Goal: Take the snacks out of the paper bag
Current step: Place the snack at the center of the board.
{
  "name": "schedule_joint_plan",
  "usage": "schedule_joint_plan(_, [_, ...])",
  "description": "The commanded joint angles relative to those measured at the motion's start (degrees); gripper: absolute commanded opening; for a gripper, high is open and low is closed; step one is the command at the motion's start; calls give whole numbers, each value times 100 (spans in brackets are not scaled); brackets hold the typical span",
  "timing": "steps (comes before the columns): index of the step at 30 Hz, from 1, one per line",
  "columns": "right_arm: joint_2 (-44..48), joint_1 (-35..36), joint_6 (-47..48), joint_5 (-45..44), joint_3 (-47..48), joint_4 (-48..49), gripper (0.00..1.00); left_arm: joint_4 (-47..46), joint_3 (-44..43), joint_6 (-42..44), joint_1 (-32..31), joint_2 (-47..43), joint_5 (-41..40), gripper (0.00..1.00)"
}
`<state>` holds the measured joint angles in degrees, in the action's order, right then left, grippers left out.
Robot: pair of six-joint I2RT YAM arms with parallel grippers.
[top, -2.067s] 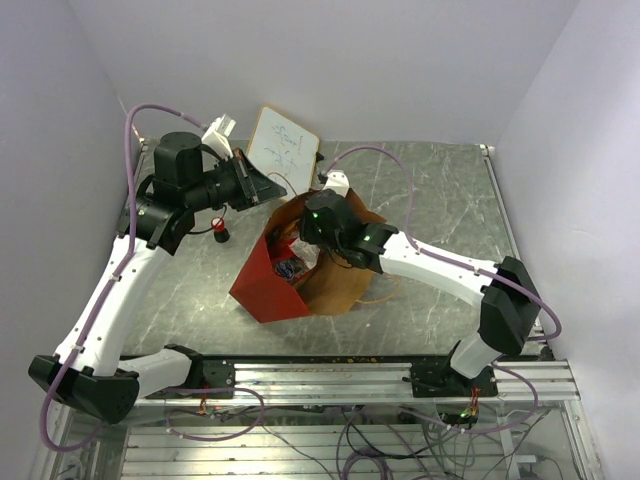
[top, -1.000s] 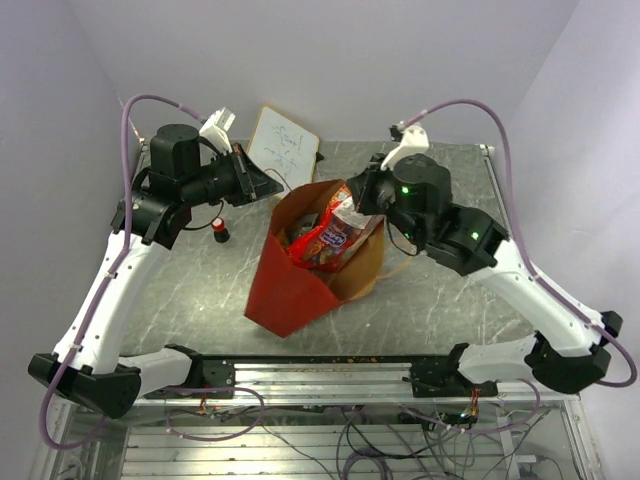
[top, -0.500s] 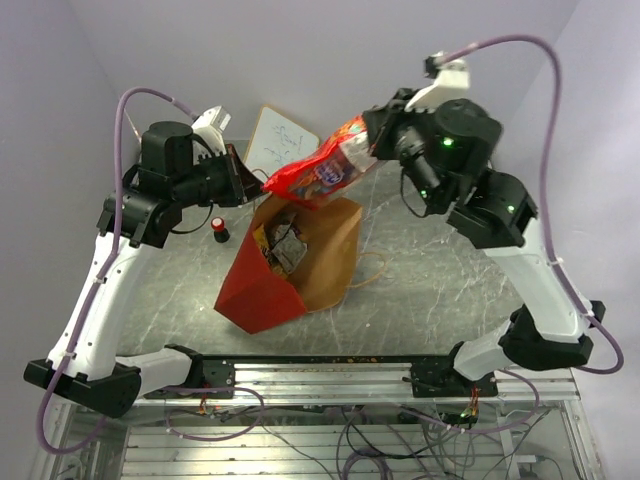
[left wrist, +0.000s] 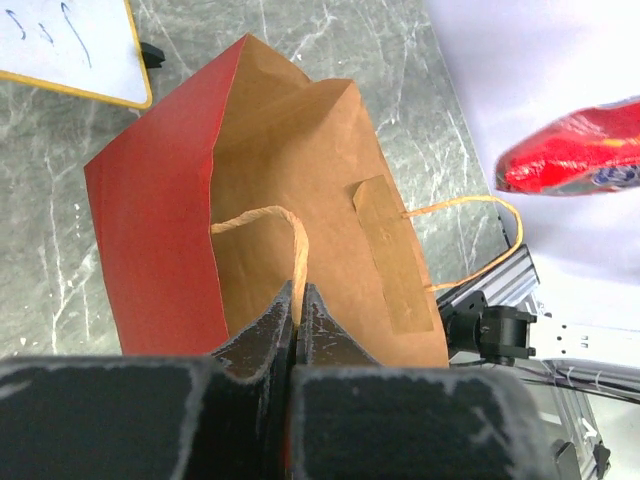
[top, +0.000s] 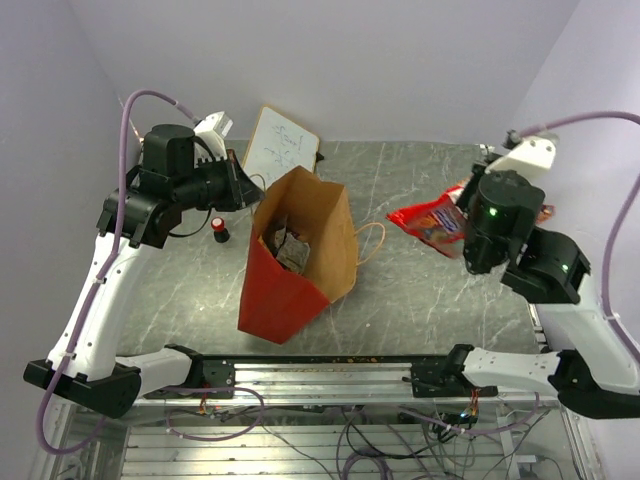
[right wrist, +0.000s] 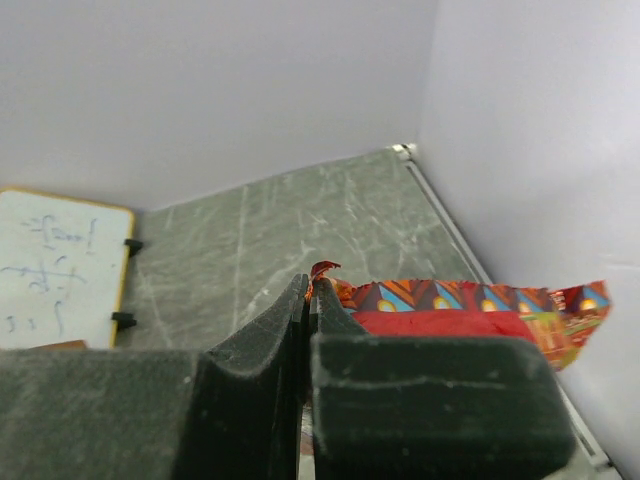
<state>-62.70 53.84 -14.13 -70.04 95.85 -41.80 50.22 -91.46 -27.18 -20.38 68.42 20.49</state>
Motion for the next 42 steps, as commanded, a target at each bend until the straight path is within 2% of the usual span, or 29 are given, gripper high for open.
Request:
schedule_joint_plan(1, [568, 4, -1314, -560, -341, -587, 0, -38, -279, 142, 34, -38, -91, 7])
schedule_joint_plan(5, [376, -38, -2851, -454, -979, -1889, 0, 5, -429, 144, 34, 84, -8, 7])
schedule_joint_plan(7, [254, -251, -3423, -227, -1499, -1997, 0, 23, -492, 153, 35, 127, 7, 7])
schedule_joint_plan(9, [186, -762, -3140, 434, -1940, -1379, 0, 12, -493, 149, 34, 138, 8, 7])
schedule_joint_plan(11, [158, -1533, -2569, 1496, -2425, -376, 0, 14, -502, 147, 39, 147, 32, 7])
schedule_joint_plan(15, [-505, -3366, -2085, 3315, -2925, 902, 0, 56, -538, 160, 34, 148, 91, 8])
schedule_joint_plan(18, [-1667, -4147, -1949, 4163, -2507, 1266, 0, 75, -513, 129, 34, 116, 76, 7])
schedule_joint_plan(21, [-3017, -4594, -1827, 4299, -1533, 1264, 0, -4, -370, 37, 34, 27, 111, 7])
schedule_joint_plan(25, [-4806, -5062, -1812, 4571, 234, 1002, 0, 10, -257, -73, 34, -81, 69, 7])
schedule_joint_plan(29, [-6011, -5230, -1816, 4550, 1588, 748, 0, -45, -185, -216, 39, -189, 88, 7])
schedule_joint_plan(31, [-6275, -5283, -1765, 4668, 2001, 655, 13, -49, -202, -259, 35, -203, 73, 8])
schedule_joint_plan(32, [-6341, -5287, -1643, 4802, 2127, 637, 27, -40, -223, -261, 39, -206, 60, 8])
schedule_joint_plan(35, [-6232, -5236, -1400, 5145, 2306, 239, 49, -31, -254, -253, 34, -190, 3, 8])
schedule_joint_plan(36, [-6052, -5179, -1305, 5292, 2182, 172, 60, -34, -248, -250, 34, -180, -14, 8])
schedule_joint_plan(37, [-5839, -5124, -1221, 5439, 2005, 85, 66, -38, -237, -259, 34, -177, -45, 8])
schedule_joint_plan(39, [-5290, -4970, -1207, 5838, 1617, -140, 72, -74, -204, -277, 34, -157, -70, 8])
schedule_joint_plan(41, [-4597, -4772, -1258, 6587, 1040, -150, 75, -98, -193, -302, 34, -132, -98, 10])
schedule_joint_plan(42, [-4253, -4662, -1286, 7044, 737, -122, 81, -83, -215, -301, 34, -109, -126, 10])
